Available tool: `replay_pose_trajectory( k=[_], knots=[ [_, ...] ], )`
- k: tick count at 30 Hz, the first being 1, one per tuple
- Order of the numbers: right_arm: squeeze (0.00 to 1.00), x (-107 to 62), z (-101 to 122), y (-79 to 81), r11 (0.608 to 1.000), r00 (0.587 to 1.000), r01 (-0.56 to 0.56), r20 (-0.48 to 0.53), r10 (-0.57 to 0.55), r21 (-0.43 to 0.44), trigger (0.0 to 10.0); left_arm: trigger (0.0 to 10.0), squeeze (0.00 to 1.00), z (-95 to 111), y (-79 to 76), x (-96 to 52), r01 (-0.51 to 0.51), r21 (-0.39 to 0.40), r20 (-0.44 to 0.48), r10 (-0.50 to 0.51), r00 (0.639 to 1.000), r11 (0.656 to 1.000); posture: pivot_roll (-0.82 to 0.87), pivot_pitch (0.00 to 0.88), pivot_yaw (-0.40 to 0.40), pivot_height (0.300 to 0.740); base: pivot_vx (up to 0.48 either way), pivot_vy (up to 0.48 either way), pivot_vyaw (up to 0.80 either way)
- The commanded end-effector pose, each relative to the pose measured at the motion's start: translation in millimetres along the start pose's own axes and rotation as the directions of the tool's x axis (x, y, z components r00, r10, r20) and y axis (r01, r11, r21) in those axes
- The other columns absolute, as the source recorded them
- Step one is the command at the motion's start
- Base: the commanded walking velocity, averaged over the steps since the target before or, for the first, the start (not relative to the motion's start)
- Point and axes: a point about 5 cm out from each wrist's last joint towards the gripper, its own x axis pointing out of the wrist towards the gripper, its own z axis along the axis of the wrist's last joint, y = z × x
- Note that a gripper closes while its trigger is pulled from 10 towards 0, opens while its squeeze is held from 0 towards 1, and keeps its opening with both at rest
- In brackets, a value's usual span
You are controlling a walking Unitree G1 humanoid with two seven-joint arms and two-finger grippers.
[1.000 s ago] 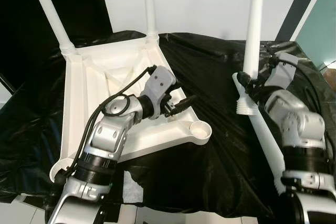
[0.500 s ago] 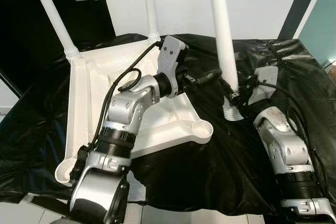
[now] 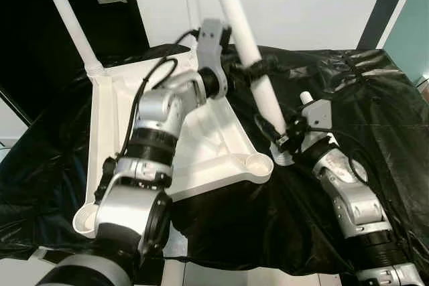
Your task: Building children table
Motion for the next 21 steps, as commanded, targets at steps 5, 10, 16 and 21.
replay_pose_trajectory(
  k=[5,10,16,21],
  knots=[
    [0.0,-1.4,-3,-1.7,0.999,1.0,0.009,-0.006,-0.009,-0.039,10.0,1.3,0.0,-3,-0.9,3.9,-0.002,-0.051,-0.022,0.001,1.0,0.999,-0.12,0.0,0.077,0.74,0.0,0.0,0.0],
    [0.0,-0.9,-3,-3.3,0.999,1.0,0.023,-0.004,-0.023,-0.039,10.0,0.0,0.0,-5,-1.5,4.5,0.006,-0.084,-0.033,-0.008,0.999,0.996,-0.12,0.0,0.079,0.74,0.0,0.0,0.0],
    [0.0,0.9,0,-5.0,0.998,1.0,0.03,0.009,-0.03,-0.05,10.0,0.0,0.0,-1,-7.7,5.5,0.031,-0.084,-0.022,-0.033,0.999,0.996,-0.11,0.0,0.074,0.74,0.0,0.0,0.0],
    [0.0,3.9,2,-9.8,0.995,0.998,0.056,-0.001,-0.056,-0.084,10.0,0.0,0.0,5,-14.9,7.6,0.048,-0.058,-0.011,-0.048,0.999,0.997,-0.11,0.0,0.061,0.74,0.0,0.0,0.0]
  ],
)
